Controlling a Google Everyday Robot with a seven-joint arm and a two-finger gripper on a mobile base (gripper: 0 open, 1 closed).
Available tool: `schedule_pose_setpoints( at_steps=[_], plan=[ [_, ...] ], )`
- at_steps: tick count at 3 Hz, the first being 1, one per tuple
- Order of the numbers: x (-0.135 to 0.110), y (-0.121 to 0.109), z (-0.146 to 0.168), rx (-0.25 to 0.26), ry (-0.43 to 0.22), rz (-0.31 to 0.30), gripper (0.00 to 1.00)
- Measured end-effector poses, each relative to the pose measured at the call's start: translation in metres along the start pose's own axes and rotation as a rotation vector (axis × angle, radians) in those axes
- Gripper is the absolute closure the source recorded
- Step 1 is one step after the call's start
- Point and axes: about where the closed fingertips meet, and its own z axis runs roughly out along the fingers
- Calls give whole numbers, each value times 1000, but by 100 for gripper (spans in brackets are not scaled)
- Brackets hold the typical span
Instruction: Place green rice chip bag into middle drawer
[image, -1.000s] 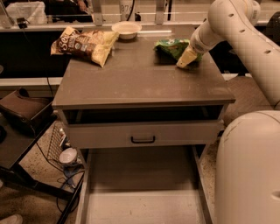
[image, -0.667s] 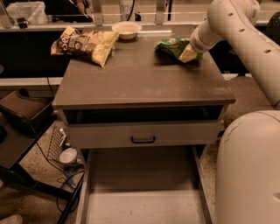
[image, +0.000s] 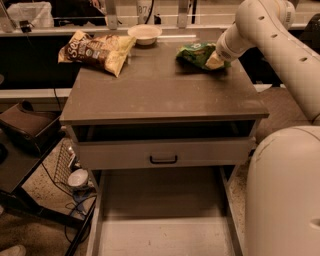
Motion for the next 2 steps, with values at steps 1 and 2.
schedule_pose_setpoints(
  at_steps=[1,2],
  plan=[
    [-9,-6,-20,32,15,-31,100],
    [-15,-8,-69,88,60,-64,100]
  ],
)
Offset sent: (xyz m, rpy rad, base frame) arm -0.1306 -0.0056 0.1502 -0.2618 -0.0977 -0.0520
